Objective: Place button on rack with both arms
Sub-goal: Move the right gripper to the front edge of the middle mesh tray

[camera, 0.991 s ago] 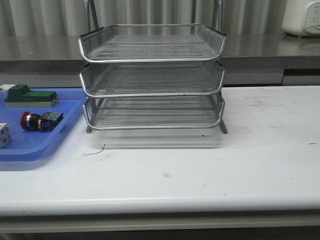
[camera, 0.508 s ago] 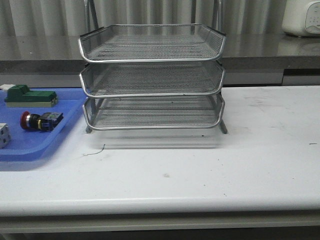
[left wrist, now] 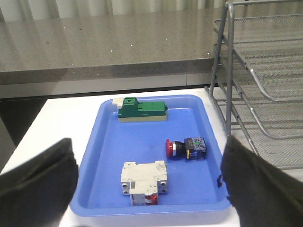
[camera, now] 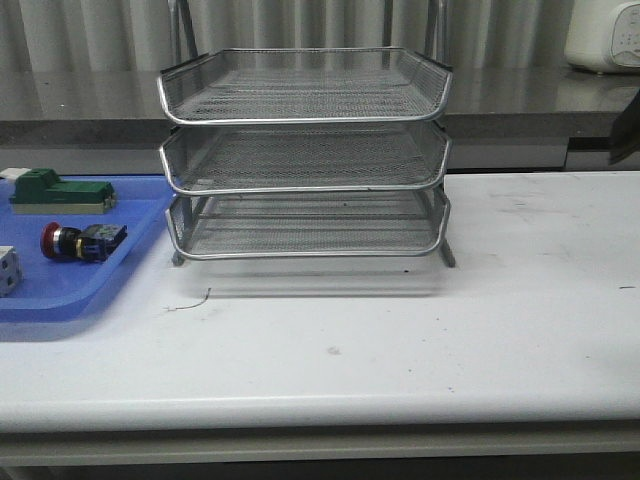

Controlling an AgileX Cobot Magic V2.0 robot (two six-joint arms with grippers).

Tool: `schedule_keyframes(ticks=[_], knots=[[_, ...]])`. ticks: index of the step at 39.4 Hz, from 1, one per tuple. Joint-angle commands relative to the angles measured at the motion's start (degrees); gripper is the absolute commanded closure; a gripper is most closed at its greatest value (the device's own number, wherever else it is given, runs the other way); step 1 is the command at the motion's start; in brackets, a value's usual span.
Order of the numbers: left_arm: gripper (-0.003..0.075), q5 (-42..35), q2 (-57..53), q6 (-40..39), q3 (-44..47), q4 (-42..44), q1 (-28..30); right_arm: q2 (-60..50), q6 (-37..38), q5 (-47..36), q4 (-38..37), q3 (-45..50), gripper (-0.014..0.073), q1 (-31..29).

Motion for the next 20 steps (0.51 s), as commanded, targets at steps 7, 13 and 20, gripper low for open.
schedule_keyframes(ticks=[7, 13, 20], knots=[[0.0144, -3.99, 0.76, 0.06, -1.98, -0.05, -0.08, 9.62, -9.31, -0.52, 12.99, -6.35, 0.0115, -0.06], [0.0144, -4.09, 0.76, 0.06, -1.98, -0.05, -0.08, 13.95, -28.97, 6.38, 31.56, -9.11, 0.0117, -0.06], [0.0144, -4.09, 0.76, 0.06, -1.98, -0.05, -0.08, 19.32, -60.00, 18.19, 64.03, -9.86, 0.0120, -0.13]])
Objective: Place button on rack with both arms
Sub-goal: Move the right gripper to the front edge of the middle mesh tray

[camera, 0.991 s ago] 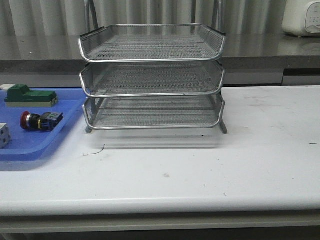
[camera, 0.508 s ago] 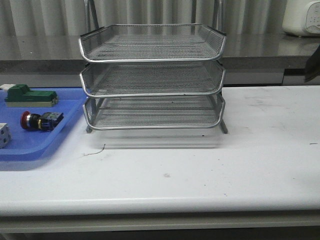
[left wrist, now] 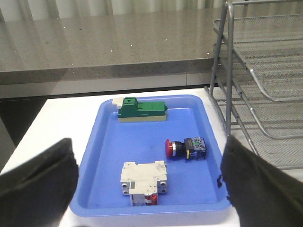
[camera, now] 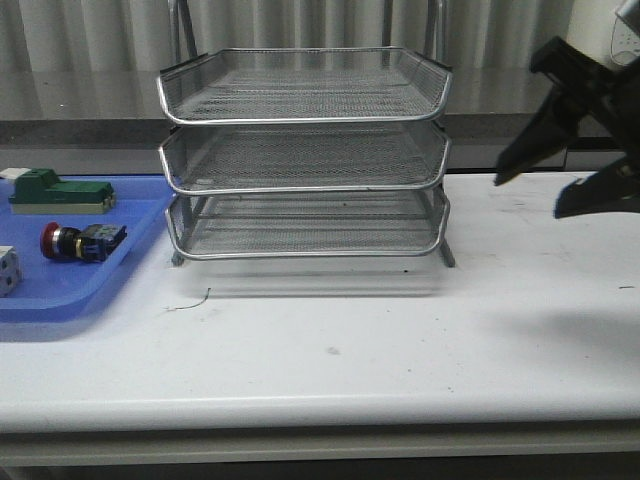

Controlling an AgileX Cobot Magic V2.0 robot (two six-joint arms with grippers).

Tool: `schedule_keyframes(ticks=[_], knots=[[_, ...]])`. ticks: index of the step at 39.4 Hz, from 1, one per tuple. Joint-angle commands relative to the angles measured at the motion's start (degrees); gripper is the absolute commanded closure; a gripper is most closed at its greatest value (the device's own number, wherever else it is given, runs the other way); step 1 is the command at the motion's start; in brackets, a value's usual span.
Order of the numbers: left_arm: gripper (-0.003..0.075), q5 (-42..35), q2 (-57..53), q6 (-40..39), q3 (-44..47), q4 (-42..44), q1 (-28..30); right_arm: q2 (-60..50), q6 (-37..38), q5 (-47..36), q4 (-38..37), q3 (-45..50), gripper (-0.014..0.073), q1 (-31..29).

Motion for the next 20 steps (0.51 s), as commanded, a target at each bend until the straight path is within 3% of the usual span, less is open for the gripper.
schedule_keyframes(ticks=[1, 4, 9, 20], knots=[[0.0144, -4.16, 0.76, 0.06, -1.98, -0.05, -0.08, 0.76, -16.92, 7.01, 19.14, -1.80, 0.0125, -0.13], [0.0144, -4.16, 0.76, 0.06, -1.98, -0.05, -0.08, 2.44, -21.94, 8.60, 25.75, -1.80, 0.0183, -0.13], [0.0144, -4.16, 0.76, 0.06, -1.98, -0.05, -0.08, 4.67, -22.90, 10.08, 26.45, -2.76, 0.0316, -0.13], [0.0144, -4.16, 0.76, 0.06, -1.98, -0.05, -0.08, 10.29, -22.90, 16.32, 26.45, -6.81, 0.0322, -0.13]])
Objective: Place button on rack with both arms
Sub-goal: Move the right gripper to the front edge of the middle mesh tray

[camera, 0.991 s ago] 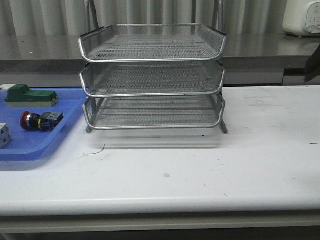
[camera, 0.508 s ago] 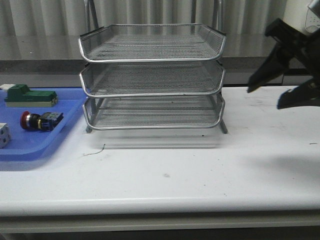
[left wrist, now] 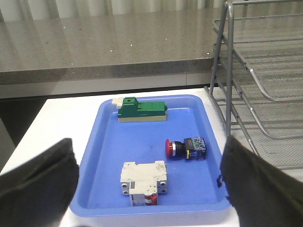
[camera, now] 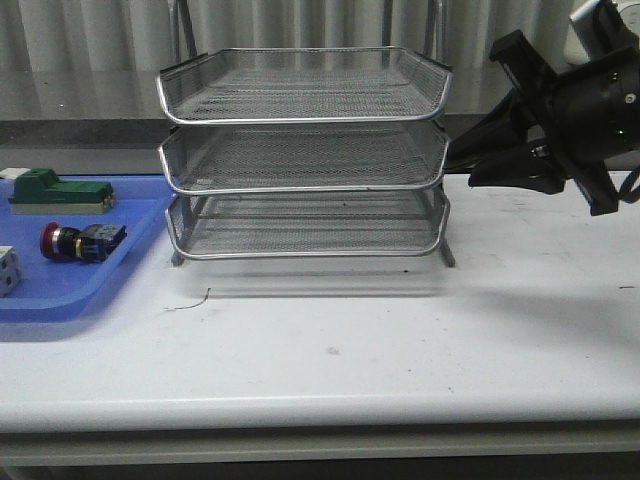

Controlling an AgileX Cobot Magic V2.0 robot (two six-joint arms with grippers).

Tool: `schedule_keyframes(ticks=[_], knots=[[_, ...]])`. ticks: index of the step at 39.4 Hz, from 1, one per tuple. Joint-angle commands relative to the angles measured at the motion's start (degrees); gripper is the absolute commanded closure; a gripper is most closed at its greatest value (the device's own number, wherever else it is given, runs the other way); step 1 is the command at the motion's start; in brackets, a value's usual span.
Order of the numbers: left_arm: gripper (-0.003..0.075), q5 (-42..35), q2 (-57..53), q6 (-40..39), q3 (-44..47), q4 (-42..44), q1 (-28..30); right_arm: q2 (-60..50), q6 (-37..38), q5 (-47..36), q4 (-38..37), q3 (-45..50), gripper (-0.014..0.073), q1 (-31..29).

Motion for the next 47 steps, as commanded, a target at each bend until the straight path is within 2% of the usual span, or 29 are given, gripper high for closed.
schedule_keyframes(ticks=[1, 28, 33, 42, 47], knots=[[0.0144, -4.16, 0.76, 0.06, -1.98, -0.05, -0.08, -0.35, -1.05, 4.82, 5.54, -2.69, 0.0322, -0.13], [0.0144, -4.16, 0.76, 0.06, -1.98, -0.05, -0.08, 6.56, -0.01, 4.97, 5.54, -11.13, 0.0331, 2.35], [0.0144, -4.16, 0.76, 0.06, -1.98, -0.05, -0.08, 6.56, -0.01, 4.77, 5.54, -11.13, 0.0391, 2.35], [0.0144, -4.16, 0.76, 0.06, -1.98, -0.05, -0.08, 6.56, -0.01, 4.82, 5.54, -11.13, 0.0588, 2.35], [0.0144, -4.16, 0.76, 0.06, -1.98, -0.05, -0.08, 6.56, -0.01, 5.56, 5.48, -10.98, 0.0605, 2.35]])
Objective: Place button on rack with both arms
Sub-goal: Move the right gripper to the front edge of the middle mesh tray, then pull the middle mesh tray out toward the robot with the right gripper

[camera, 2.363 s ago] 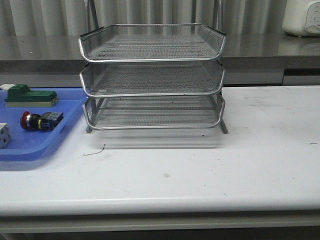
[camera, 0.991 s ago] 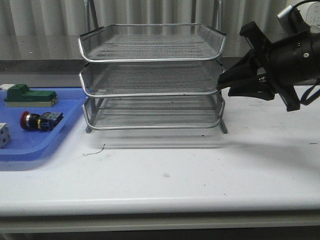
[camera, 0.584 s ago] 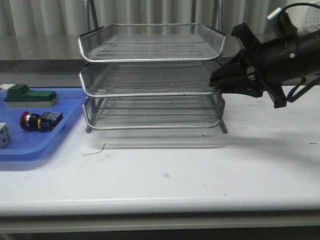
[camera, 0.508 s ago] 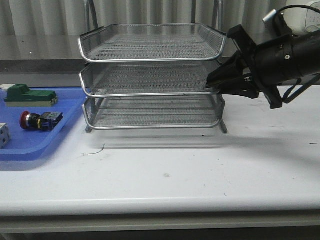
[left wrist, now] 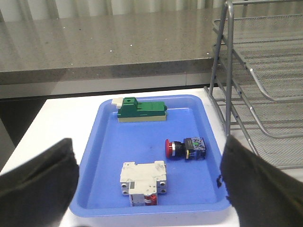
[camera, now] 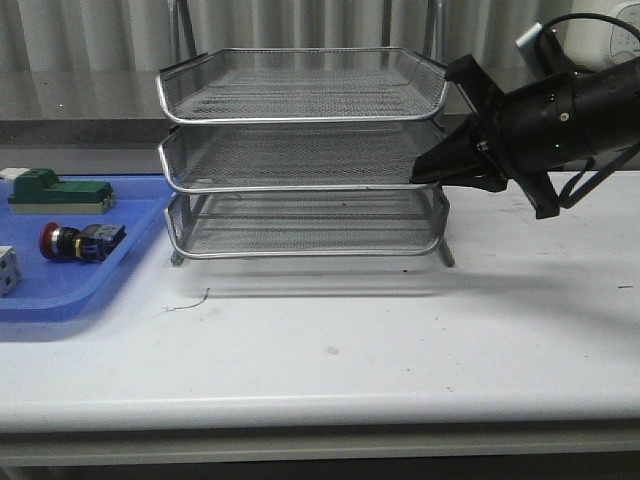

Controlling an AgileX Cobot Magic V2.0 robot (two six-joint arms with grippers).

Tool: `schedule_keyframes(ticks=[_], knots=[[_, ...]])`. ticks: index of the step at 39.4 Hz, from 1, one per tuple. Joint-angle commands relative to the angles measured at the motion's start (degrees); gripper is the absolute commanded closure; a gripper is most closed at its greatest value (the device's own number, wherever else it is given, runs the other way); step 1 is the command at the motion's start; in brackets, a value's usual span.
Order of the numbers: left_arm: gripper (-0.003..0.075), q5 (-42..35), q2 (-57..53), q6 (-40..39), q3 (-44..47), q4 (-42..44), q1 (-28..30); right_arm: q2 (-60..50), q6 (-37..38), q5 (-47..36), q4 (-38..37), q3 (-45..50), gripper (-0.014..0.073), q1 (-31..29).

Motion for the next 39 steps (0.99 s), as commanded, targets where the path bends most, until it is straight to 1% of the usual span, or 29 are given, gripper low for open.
schedule_keyframes(ticks=[1, 6, 11, 33, 39], knots=[[0.0144, -4.16, 0.76, 0.06, -1.98, -0.05, -0.08, -2.67, -0.60, 5.19, 5.44, -1.40, 0.0605, -0.05], [0.0144, -4.16, 0.76, 0.06, -1.98, -0.05, -0.08, -3.23, -1.40, 6.87, 5.44, 0.40, 0.0605, -0.05], [0.0144, -4.16, 0.76, 0.06, -1.98, -0.05, -0.08, -4.79, -3.63, 8.17, 5.44, 4.16, 0.0605, -0.05], [0.0144, -4.16, 0.76, 0.06, -1.98, -0.05, -0.08, -18.02, -14.21, 9.98, 5.44, 28.53, 0.0605, -0.05], [0.0144, -4.16, 0.76, 0.06, -1.98, -0.05, -0.08, -19.43, -15.18, 9.80, 5.44, 31.51, 0.0605, -0.05]])
